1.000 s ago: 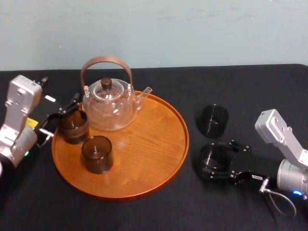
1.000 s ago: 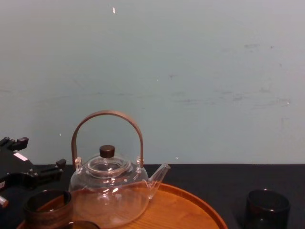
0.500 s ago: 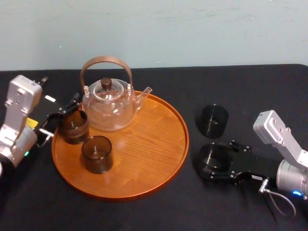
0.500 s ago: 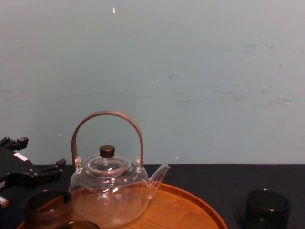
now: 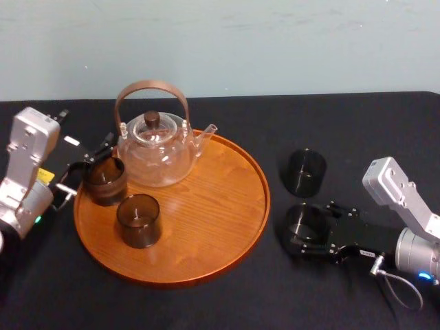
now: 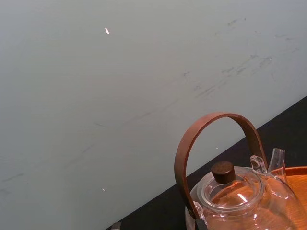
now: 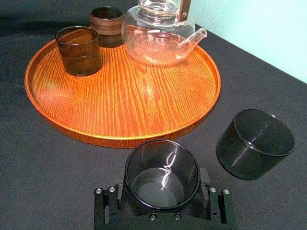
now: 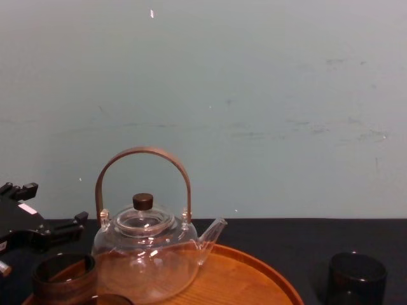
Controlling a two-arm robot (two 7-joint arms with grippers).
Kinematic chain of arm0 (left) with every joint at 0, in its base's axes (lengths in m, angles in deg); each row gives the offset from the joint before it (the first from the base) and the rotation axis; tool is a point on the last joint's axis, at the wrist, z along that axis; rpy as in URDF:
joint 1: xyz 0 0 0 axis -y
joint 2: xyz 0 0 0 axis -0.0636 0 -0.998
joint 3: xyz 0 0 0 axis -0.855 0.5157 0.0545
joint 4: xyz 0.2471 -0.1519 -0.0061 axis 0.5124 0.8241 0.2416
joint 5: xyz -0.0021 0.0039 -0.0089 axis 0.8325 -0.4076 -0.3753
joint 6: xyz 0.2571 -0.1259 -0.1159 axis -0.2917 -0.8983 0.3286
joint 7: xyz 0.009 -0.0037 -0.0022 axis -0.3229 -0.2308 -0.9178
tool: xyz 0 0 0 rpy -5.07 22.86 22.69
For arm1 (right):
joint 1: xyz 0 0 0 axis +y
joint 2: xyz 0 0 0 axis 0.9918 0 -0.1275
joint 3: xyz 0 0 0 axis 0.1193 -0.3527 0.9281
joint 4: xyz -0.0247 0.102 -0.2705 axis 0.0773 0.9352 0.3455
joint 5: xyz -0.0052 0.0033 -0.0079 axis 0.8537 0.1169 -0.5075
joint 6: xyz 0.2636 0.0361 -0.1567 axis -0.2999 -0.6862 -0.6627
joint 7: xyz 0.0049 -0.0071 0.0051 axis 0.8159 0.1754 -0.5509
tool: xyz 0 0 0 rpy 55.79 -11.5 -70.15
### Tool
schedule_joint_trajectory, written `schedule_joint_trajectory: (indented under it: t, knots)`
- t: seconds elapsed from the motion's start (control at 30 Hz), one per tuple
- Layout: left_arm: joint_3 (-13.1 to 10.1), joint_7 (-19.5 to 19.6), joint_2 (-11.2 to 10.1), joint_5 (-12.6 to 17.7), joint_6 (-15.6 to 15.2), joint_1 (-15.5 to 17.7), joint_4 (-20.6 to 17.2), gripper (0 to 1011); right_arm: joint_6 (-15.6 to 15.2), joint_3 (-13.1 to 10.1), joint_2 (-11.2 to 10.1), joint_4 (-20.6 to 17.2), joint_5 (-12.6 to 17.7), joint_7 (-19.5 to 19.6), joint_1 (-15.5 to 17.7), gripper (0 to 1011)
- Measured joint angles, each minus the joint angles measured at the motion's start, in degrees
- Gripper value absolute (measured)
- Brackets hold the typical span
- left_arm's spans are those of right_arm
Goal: Pick up the glass from the table and place it on the tray.
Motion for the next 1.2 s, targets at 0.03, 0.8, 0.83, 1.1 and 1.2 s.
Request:
schedule_joint_trajectory:
  t: [0.03, 0.8, 0.83, 1.1, 1.2]
  knots:
    - [0.0, 0.0, 0.0, 0.0, 0.0, 0.0, 0.0, 1001, 0.0, 0.0, 0.0, 0.0, 0.0, 0.0, 0.0, 904]
    - [0.0, 0.0, 0.0, 0.0, 0.0, 0.0, 0.0, 1001, 1.8, -1.0, -0.7, -1.3, 3.0, -3.4, -2.1, 904]
    - [0.0, 0.0, 0.0, 0.0, 0.0, 0.0, 0.0, 1001, 1.9, -0.9, -0.6, -1.3, 3.0, -3.5, -2.4, 904]
    - [0.0, 0.0, 0.0, 0.0, 0.0, 0.0, 0.0, 1001, 2.7, 1.5, 1.5, 0.1, 2.6, -4.6, -6.6, 904]
    - [0.0, 0.0, 0.0, 0.0, 0.0, 0.0, 0.0, 1001, 3.0, 2.7, 2.7, 0.9, 2.3, -5.0, -8.3, 904]
